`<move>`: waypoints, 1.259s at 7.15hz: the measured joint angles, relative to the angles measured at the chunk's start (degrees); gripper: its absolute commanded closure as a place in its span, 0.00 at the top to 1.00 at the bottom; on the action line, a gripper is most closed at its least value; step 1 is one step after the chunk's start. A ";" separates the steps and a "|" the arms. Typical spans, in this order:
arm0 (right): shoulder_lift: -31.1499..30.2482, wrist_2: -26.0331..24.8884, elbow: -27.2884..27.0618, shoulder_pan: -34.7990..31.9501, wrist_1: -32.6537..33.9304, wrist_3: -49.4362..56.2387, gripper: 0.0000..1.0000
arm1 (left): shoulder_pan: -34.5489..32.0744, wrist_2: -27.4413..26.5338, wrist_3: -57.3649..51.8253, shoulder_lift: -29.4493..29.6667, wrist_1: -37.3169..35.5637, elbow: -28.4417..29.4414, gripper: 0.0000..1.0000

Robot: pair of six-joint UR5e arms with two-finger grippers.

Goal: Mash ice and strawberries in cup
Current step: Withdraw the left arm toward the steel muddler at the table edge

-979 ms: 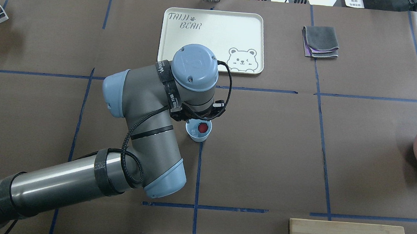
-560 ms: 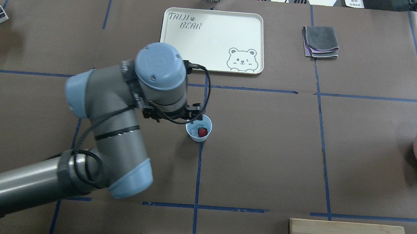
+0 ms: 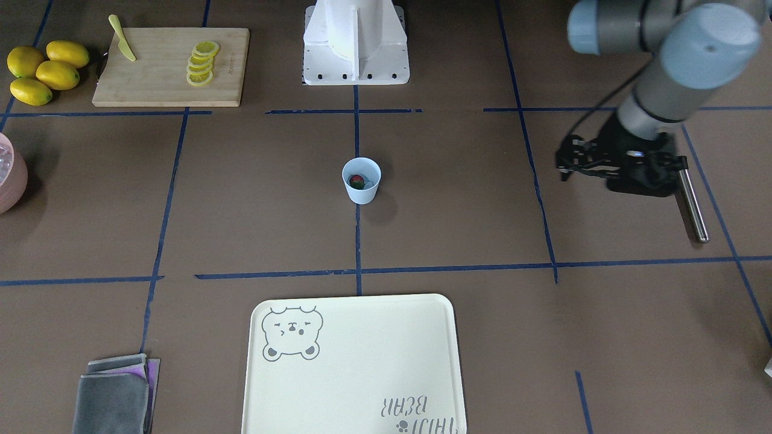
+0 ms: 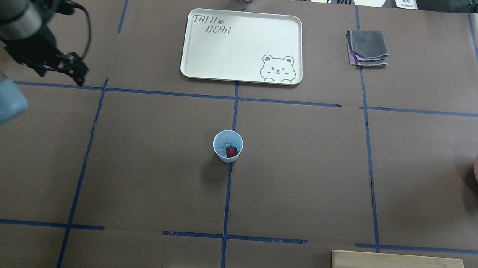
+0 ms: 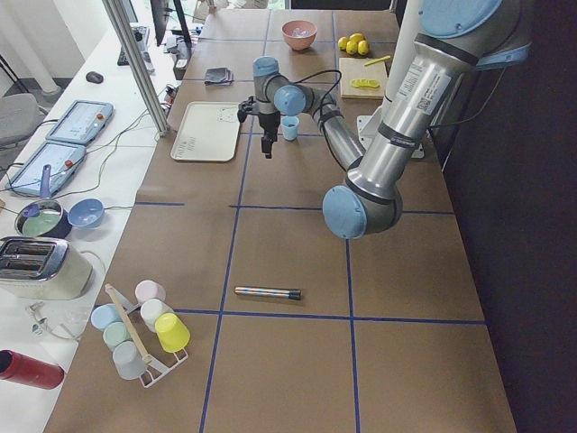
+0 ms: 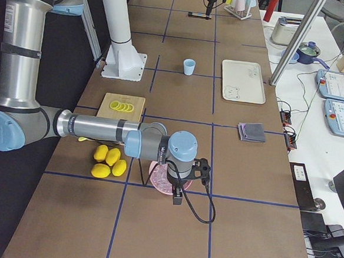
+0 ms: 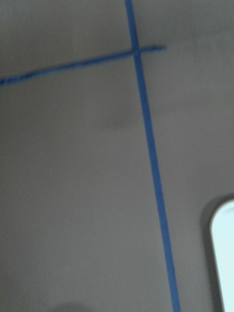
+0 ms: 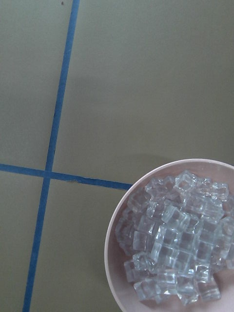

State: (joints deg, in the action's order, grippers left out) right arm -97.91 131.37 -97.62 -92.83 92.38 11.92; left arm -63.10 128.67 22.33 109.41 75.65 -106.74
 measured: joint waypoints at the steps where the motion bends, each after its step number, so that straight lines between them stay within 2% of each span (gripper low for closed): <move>1: 0.00 0.02 -0.05 -0.01 0.00 0.03 1.00 | -8.03 3.64 -12.05 -2.81 0.00 4.07 1.00; 2: 0.00 0.03 -0.27 -0.02 0.00 0.05 1.00 | -13.78 6.15 -20.29 -5.04 0.29 8.12 1.00; 4: -0.21 0.05 -1.26 0.00 0.01 -0.06 1.00 | -17.96 7.69 -24.30 -11.72 5.64 11.38 1.00; 7: -0.35 0.11 -1.74 0.00 0.01 -0.08 1.00 | -17.38 7.62 -12.49 -18.35 24.97 15.98 1.00; 9: -0.35 0.08 -1.78 -0.04 0.00 -0.06 1.00 | -11.85 3.93 -1.78 -18.65 38.66 21.56 1.00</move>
State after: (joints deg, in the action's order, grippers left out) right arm -98.26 131.45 -99.40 -92.87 92.37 11.86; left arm -74.94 132.60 20.55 90.77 114.30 -85.18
